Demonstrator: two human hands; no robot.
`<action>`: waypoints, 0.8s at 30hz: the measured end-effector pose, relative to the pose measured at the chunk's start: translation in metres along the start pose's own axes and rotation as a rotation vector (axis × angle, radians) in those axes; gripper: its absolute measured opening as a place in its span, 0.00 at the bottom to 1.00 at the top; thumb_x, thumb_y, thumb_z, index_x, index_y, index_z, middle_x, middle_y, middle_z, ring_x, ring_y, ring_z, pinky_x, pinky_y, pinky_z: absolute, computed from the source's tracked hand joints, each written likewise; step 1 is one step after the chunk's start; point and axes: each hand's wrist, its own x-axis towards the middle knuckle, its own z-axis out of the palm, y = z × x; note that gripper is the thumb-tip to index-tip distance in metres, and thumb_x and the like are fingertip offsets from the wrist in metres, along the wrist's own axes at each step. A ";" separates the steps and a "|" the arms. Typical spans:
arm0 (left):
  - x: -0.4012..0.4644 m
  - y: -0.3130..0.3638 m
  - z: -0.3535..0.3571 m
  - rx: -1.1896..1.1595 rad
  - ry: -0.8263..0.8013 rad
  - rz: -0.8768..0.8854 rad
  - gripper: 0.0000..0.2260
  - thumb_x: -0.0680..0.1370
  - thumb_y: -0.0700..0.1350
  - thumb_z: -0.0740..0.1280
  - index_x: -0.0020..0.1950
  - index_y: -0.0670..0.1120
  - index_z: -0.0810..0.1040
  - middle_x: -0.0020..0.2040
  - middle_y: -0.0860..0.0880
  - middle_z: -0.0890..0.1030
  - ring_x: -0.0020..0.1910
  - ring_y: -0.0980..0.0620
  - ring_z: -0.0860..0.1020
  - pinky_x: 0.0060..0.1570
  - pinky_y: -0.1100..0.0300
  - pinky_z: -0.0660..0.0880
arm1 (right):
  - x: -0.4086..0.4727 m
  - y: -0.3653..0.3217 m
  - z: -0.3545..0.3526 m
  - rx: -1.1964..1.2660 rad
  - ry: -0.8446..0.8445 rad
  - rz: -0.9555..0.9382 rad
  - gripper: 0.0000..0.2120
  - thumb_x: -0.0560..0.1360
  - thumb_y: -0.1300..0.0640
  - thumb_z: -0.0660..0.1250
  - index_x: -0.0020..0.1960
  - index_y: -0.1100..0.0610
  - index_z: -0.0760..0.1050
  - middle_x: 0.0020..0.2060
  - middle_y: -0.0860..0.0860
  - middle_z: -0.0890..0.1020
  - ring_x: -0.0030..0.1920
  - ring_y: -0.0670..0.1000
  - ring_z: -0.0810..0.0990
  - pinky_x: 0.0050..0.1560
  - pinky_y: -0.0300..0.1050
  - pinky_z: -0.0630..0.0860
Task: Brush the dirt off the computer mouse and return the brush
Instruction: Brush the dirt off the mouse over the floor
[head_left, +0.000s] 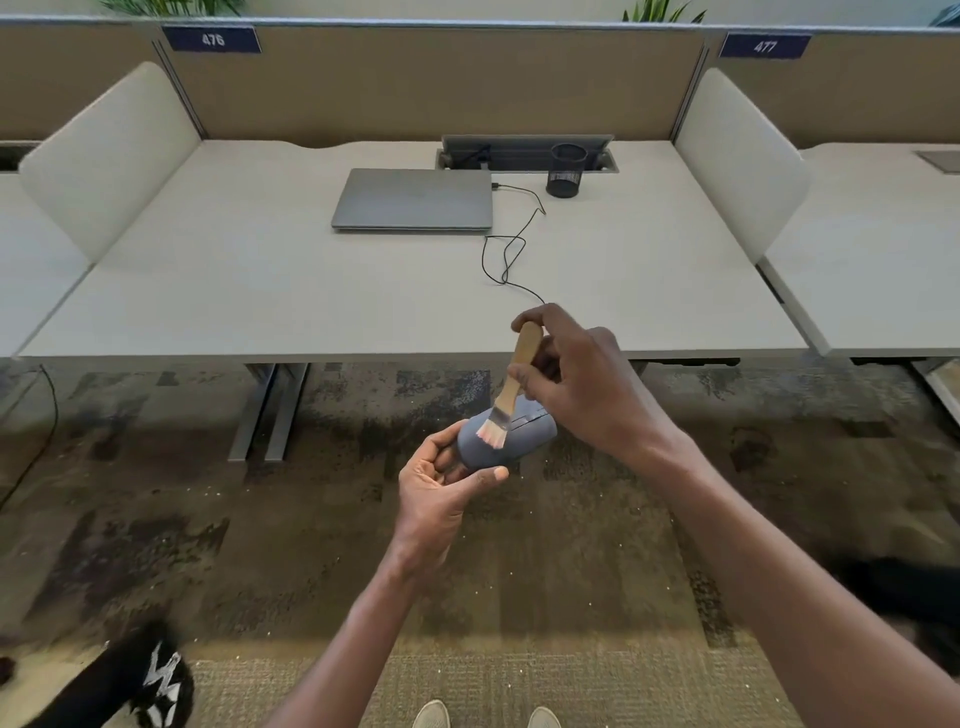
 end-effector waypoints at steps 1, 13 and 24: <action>0.001 -0.001 -0.001 0.002 0.005 -0.001 0.33 0.62 0.36 0.84 0.65 0.46 0.78 0.59 0.46 0.87 0.59 0.48 0.85 0.52 0.61 0.83 | 0.001 0.003 -0.002 -0.033 0.018 -0.002 0.17 0.78 0.60 0.72 0.64 0.58 0.72 0.40 0.55 0.84 0.39 0.55 0.84 0.43 0.56 0.81; 0.008 -0.003 -0.002 -0.005 0.010 -0.016 0.33 0.62 0.37 0.83 0.65 0.46 0.78 0.59 0.46 0.87 0.59 0.49 0.85 0.52 0.60 0.83 | 0.004 0.015 -0.004 -0.021 0.075 0.031 0.17 0.77 0.59 0.73 0.62 0.53 0.72 0.39 0.52 0.84 0.38 0.52 0.84 0.42 0.54 0.82; 0.009 0.001 -0.004 -0.022 0.028 -0.019 0.36 0.59 0.41 0.85 0.65 0.45 0.78 0.58 0.47 0.87 0.57 0.50 0.86 0.51 0.61 0.83 | 0.007 0.025 -0.010 -0.025 0.130 0.086 0.17 0.77 0.61 0.72 0.64 0.55 0.72 0.40 0.54 0.85 0.38 0.52 0.85 0.43 0.52 0.82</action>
